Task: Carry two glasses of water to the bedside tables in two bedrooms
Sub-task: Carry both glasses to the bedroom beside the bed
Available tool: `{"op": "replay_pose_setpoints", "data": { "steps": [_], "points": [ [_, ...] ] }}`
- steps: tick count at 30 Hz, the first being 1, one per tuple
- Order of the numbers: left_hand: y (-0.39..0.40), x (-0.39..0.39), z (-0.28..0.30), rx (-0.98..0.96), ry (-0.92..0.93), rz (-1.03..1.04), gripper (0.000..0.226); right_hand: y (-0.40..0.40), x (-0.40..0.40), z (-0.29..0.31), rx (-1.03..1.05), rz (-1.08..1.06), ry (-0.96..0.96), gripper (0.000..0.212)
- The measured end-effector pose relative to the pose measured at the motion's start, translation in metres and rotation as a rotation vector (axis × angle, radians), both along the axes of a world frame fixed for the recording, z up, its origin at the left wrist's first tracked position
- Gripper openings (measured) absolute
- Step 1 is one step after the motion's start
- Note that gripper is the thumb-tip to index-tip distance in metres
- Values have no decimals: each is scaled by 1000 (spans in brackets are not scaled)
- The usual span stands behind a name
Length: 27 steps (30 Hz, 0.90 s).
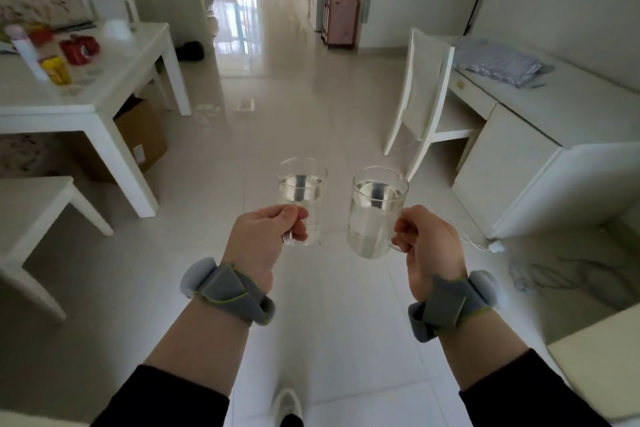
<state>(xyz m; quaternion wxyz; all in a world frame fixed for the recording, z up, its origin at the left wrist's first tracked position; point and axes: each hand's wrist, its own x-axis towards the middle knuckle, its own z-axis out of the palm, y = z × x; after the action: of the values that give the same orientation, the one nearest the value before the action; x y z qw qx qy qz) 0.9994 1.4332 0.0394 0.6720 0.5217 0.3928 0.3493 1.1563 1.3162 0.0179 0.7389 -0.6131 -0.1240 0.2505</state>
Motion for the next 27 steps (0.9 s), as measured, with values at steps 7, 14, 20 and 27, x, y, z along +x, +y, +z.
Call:
{"op": "replay_pose_setpoints", "data": {
  "steps": [7, 14, 20, 27],
  "points": [
    [131, 71, 11, 25, 21, -70, 22, 121, 62, 9, 19, -94, 49, 42],
    [243, 148, 9, 18, 31, -88, 22, 227, 134, 12, 23, -140, 86, 40],
    [325, 219, 8, 24, -1, -82, 22, 312, 209, 13, 66, -110, 75, 42],
    [429, 307, 17, 10, -2, -32, 23, 425, 304, 29, 50, -73, 41, 46]
  ]
}}
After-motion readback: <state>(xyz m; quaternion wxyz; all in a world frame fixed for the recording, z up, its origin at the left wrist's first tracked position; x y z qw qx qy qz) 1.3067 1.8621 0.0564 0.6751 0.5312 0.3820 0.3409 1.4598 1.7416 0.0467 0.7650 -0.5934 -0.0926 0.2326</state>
